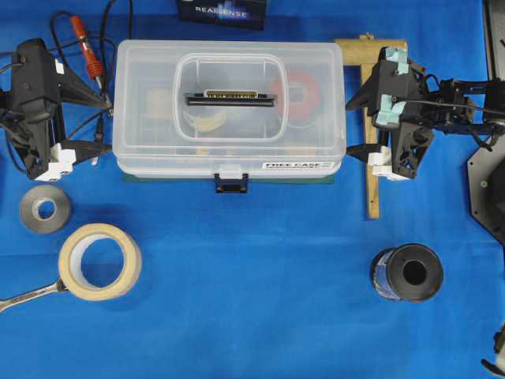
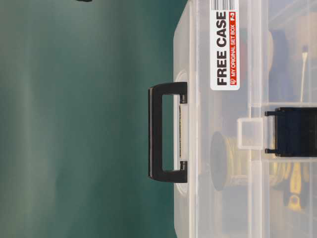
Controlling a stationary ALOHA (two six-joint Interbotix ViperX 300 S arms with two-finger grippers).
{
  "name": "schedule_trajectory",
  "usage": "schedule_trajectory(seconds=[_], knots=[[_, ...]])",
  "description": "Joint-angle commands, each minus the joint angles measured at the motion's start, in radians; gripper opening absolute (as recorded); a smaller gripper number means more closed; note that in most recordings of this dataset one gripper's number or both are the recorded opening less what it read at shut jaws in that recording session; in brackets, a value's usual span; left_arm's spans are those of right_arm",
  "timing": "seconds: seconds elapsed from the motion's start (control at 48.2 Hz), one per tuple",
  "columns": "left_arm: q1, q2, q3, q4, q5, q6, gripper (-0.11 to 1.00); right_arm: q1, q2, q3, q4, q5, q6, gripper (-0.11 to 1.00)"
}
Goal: Open the tool box with both arms.
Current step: 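Close both grippers on the lid's front corners, then lift the lid upward and back with both grippers, swinging it open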
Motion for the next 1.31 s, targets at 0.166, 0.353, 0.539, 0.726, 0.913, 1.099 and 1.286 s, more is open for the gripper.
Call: schedule_trajectory(seconds=[0.166, 0.353, 0.539, 0.726, 0.913, 1.099, 1.286], knots=[[0.003, -0.005, -0.025, 0.002, -0.009, 0.000, 0.90, -0.003, -0.005, -0.041, 0.002, -0.009, 0.003, 0.86], [0.003, -0.011, -0.028, 0.002, -0.009, -0.002, 0.90, -0.003, -0.005, -0.044, 0.002, -0.009, 0.003, 0.86], [0.003, -0.012, -0.044, 0.000, -0.009, -0.003, 0.90, -0.003, -0.012, -0.058, 0.002, -0.005, 0.002, 0.86], [0.003, -0.012, -0.067, 0.000, -0.009, -0.003, 0.90, -0.003, -0.041, -0.072, -0.005, 0.002, 0.002, 0.86], [0.003, -0.028, -0.086, 0.000, -0.009, -0.003, 0.90, -0.003, -0.080, -0.077, -0.015, 0.011, 0.002, 0.86], [0.017, -0.071, -0.086, 0.000, -0.009, -0.003, 0.90, -0.008, -0.114, -0.075, -0.017, 0.011, 0.002, 0.86], [0.055, -0.123, -0.078, 0.000, -0.011, -0.002, 0.90, -0.041, -0.137, -0.077, -0.020, 0.006, 0.002, 0.86]])
